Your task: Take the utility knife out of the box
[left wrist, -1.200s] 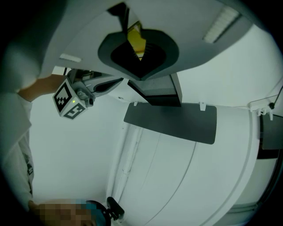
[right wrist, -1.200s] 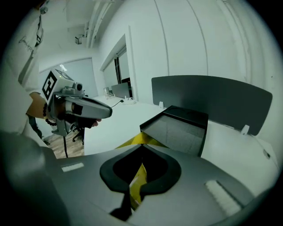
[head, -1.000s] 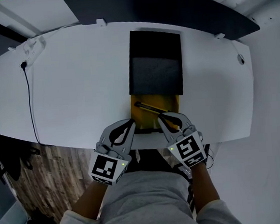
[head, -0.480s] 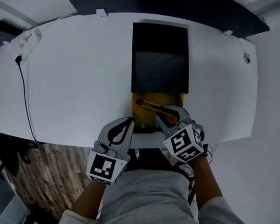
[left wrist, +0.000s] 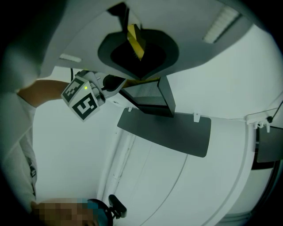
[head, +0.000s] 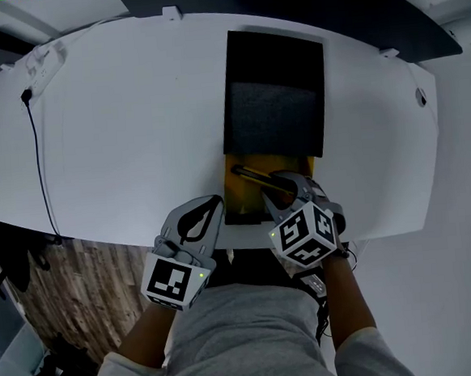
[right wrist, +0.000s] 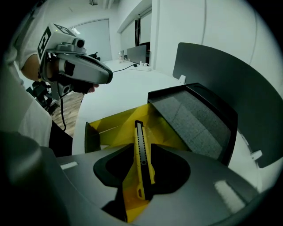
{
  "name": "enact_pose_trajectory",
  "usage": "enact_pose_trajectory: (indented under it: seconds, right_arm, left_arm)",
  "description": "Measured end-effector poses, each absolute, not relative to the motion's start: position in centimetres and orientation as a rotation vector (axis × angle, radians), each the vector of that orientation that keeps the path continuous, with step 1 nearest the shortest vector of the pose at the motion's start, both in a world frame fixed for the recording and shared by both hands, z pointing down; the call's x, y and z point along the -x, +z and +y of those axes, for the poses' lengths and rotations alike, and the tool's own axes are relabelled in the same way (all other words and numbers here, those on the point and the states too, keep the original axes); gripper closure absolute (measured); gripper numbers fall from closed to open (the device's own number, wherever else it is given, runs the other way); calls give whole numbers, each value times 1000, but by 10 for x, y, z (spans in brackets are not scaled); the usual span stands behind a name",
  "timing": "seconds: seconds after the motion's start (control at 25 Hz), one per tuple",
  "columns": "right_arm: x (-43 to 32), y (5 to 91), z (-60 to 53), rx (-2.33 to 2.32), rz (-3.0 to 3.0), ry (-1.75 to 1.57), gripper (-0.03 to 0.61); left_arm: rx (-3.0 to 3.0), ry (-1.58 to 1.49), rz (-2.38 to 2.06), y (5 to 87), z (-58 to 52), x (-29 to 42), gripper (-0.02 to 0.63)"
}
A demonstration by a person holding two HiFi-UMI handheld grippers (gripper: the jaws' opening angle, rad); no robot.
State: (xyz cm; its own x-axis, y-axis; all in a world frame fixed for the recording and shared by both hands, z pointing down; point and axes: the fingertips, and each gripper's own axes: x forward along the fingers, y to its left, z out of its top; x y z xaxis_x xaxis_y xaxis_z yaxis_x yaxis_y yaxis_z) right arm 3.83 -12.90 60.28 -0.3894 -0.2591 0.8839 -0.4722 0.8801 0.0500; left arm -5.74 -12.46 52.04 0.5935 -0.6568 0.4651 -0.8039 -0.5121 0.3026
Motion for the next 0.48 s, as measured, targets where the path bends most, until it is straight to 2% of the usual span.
enact_pose_trajectory:
  seconds: [0.48]
  right_arm:
    - [-36,621,-130,-468,-1911,236,428]
  left_arm:
    - [-2314,402,-1153,531,-126,63,613]
